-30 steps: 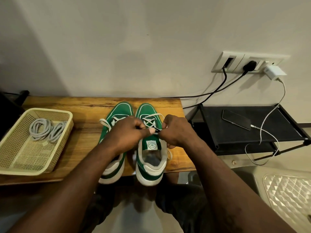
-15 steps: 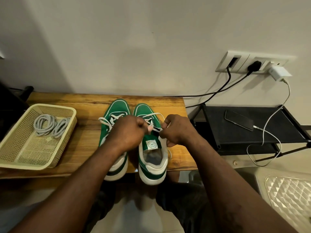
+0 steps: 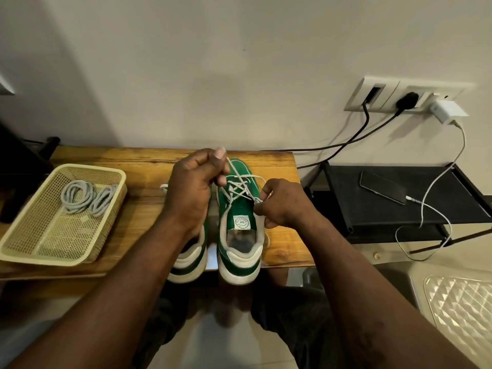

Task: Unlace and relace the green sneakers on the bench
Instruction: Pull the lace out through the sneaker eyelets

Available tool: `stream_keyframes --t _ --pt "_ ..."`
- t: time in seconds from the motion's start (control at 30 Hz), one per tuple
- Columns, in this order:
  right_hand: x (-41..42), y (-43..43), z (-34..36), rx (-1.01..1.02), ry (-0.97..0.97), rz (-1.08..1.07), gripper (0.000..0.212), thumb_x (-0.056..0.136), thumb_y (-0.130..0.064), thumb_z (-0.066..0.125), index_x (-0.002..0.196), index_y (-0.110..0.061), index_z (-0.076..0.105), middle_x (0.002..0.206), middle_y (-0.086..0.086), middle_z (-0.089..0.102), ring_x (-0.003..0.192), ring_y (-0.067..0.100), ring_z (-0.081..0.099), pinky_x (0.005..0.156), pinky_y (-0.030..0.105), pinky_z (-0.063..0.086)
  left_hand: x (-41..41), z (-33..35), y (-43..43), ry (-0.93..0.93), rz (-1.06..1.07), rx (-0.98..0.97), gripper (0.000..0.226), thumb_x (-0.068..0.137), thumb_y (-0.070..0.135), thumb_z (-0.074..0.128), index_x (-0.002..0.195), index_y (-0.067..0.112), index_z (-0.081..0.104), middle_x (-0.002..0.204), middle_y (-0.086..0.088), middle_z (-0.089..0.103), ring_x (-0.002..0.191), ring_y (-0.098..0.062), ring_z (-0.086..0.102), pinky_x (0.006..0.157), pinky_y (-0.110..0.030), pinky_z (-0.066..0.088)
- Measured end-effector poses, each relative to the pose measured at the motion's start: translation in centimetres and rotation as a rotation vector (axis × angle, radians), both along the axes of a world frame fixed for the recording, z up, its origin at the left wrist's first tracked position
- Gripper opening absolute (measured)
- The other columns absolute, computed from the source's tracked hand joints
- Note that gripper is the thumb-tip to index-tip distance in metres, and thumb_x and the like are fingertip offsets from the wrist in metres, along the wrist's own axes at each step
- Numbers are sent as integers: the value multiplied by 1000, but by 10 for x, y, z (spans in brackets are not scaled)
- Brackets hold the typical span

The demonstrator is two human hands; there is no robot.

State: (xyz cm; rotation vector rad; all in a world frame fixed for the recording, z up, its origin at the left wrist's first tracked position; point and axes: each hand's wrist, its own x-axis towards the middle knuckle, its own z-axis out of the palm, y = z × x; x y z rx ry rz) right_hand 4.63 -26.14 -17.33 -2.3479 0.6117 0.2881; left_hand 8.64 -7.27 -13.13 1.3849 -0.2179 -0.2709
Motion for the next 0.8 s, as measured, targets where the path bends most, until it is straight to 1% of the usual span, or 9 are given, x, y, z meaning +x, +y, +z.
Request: stream_keyframes --t 0.07,0.17,0.23,0.47,0.53,0.57,0.63,0.7,0.8 --pt "0 0 0 -11 -2 6 26 78 -26 82 92 -22 61 97 7 75 83 29 76 74 49 66 3 0 4 9 -40 139 35 104 32 61 78 10 65 68 -7 57 57 -14 52 62 -31 49" --pt "1 1 1 1 7 1 27 77 -24 83 95 -22 62 97 7 75 84 28 76 74 48 66 6 -9 12 -191 -319 896 43 97 51 67 79 12 70 75 -5 68 69 -18 63 70 -36 50" --pt "1 1 2 -2 7 5 27 78 -26 83 96 -21 63 97 6 75 84 28 76 75 48 66 3 -7 11 -262 -440 1042 36 97 49 69 75 21 73 76 1 71 74 -15 66 74 -35 52" --pt "1 1 2 10 2 1 24 76 -23 82 92 -21 63 92 6 75 78 28 77 72 48 66 8 15 13 101 -125 -282 26 99 31 59 79 14 64 85 1 66 87 -17 61 92 -39 51" --pt "1 2 2 27 4 -11 23 77 -18 81 92 -19 64 90 7 75 70 26 77 66 46 67 14 16 19 291 -104 -451 29 103 25 56 79 11 55 89 -4 69 86 -20 67 91 -39 58" --pt "1 2 3 34 7 -15 23 77 -16 81 93 -19 64 91 7 75 69 25 78 65 45 67 14 15 19 320 -73 -341 30 104 25 55 77 12 53 81 -4 67 73 -18 64 78 -38 58" --pt "1 3 4 28 10 -9 23 78 -17 82 93 -19 64 92 6 74 72 25 78 65 45 67 12 5 16 62 -33 338 34 103 31 62 75 15 52 67 1 57 55 -13 48 58 -32 40" --pt "1 3 6 16 11 -4 23 79 -16 82 94 -19 64 92 6 74 73 25 78 66 45 67 6 -8 7 -199 -106 912 31 94 38 75 88 17 52 77 3 59 65 -12 54 59 -32 42" --pt "-1 3 10 57 11 -18 22 82 -9 79 96 -17 64 89 7 75 65 22 78 64 44 67 -10 -16 -6 -336 -282 1142 35 91 44 78 118 35 59 102 3 70 91 -20 66 77 -35 54"
